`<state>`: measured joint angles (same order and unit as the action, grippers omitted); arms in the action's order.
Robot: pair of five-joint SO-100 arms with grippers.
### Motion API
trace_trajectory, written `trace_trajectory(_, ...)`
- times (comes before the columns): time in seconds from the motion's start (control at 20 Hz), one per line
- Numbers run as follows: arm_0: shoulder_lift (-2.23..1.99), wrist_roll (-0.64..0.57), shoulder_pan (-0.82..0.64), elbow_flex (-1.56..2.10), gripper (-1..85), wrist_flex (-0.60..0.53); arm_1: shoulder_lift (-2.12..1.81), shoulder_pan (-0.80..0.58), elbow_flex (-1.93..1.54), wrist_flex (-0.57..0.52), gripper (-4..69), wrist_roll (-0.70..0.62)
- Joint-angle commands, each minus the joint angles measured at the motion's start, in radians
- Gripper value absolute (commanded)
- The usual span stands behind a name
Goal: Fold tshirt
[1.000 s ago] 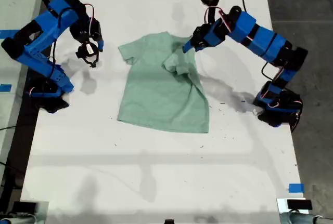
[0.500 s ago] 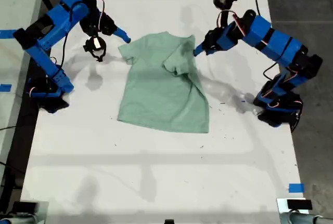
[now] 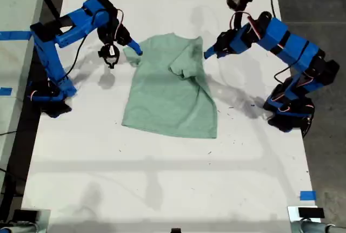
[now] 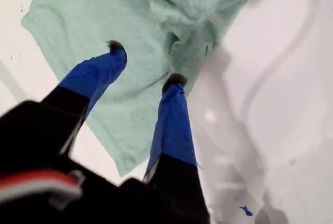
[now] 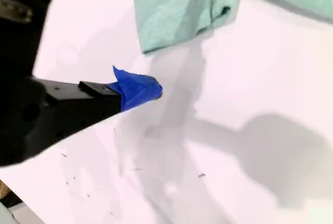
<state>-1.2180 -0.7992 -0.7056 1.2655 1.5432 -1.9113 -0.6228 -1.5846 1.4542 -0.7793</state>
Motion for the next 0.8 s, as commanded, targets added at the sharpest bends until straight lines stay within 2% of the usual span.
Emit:
trace_trajectory(0.0,0.067,-0.035,-0.037,-0.143,39.0,-0.011,-0.075,0.021,0.0,-0.009,16.2,0.015)
trace_trajectory(0.55,0.463,-0.078,-0.077,-0.453,36.3,-0.005,-0.195,0.041,-0.133,-0.017,16.4,0.048)
trace_trajectory(0.65,0.502,-0.078,-0.077,-0.465,29.3,-0.003,-0.201,0.04,-0.15,-0.026,16.5,0.048)
trace_trajectory(0.75,0.531,-0.089,-0.075,-0.472,14.5,0.003,-0.201,0.035,-0.161,-0.035,16.6,0.044)
